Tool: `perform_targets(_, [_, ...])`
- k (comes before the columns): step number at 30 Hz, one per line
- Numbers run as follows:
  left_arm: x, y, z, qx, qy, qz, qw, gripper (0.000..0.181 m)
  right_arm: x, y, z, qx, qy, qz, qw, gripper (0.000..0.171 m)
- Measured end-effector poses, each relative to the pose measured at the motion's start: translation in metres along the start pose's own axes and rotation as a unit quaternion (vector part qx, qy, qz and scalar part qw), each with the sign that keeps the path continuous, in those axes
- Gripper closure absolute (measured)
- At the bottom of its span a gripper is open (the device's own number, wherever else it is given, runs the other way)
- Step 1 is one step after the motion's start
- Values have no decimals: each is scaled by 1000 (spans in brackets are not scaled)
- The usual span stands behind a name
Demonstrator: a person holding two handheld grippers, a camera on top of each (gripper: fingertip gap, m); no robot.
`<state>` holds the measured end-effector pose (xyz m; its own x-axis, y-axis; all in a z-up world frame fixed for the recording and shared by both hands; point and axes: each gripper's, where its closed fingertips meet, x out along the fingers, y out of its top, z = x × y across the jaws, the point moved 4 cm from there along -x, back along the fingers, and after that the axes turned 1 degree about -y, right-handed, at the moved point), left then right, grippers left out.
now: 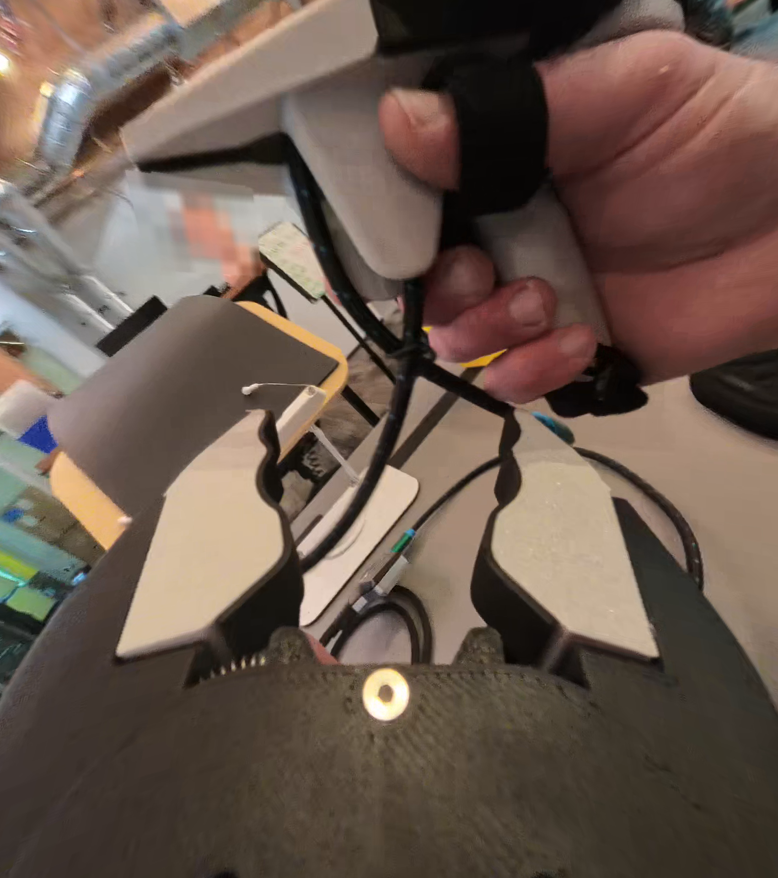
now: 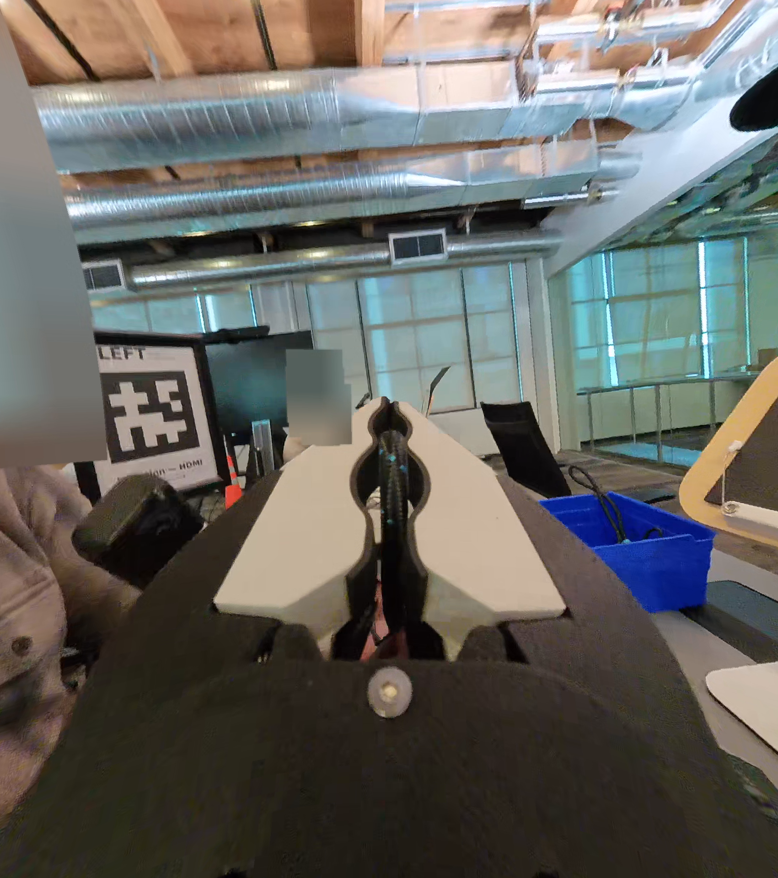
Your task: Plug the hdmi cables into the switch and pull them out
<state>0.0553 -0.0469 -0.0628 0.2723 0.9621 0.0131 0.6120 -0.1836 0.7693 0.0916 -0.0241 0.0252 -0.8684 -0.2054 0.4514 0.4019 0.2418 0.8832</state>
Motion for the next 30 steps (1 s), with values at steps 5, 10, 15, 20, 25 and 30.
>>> perform_targets(5, [8, -3, 4, -26, 7, 10, 1000, 90, -2, 11, -7, 16, 19, 65, 998, 171])
perform_targets(10, [17, -4, 2, 5, -6, 17, 1000, 88, 3, 7, -29, 21, 68, 45, 996, 171])
perform_targets(15, [20, 2, 2, 3, -6, 39, 999, 118, 2, 8, -43, 36, 84, 73, 993, 171])
perform_targets(20, [19, 11, 10, 56, 22, 75, 995, 174, -1, 15, -54, 35, 96, 97, 990, 171])
perform_targets(25, [27, 10, 9, 95, 21, 52, 994, 174, -9, 20, -45, 0, 39, 74, 996, 150])
perform_targets(30, [31, 11, -9, 136, 64, 18, 988, 174, -25, 16, -32, -119, -92, -27, 988, 83])
